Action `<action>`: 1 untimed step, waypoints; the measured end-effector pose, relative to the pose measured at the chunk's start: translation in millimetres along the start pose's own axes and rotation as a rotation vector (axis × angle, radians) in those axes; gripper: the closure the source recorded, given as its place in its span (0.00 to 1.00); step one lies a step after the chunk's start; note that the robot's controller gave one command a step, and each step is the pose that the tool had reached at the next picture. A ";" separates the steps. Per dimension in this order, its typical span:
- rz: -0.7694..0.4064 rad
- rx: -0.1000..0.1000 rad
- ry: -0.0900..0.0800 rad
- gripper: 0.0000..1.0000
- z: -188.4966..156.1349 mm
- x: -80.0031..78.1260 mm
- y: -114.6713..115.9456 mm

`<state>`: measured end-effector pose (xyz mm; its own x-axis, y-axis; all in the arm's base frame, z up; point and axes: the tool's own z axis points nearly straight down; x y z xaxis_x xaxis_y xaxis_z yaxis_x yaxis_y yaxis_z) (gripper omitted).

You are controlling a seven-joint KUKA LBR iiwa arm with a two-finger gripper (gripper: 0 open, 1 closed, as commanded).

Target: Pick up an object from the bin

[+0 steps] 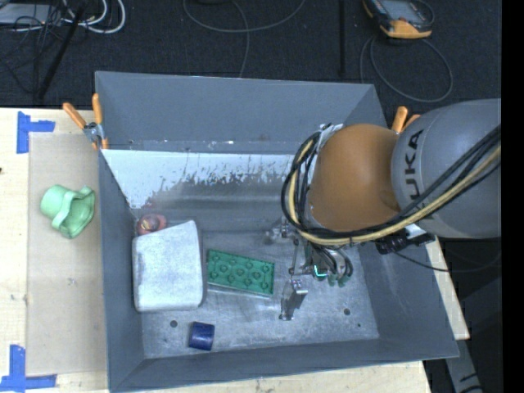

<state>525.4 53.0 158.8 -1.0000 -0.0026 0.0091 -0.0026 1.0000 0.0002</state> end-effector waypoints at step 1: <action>0.001 -0.002 -0.014 0.00 89.8 -40.8 48.6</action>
Offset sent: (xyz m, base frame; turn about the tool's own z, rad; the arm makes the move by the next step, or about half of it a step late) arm 0.0381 0.0466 -0.0880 0.0029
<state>565.3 101.7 68.7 -1.0000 -0.0018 -0.0046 -0.0018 1.0000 0.0017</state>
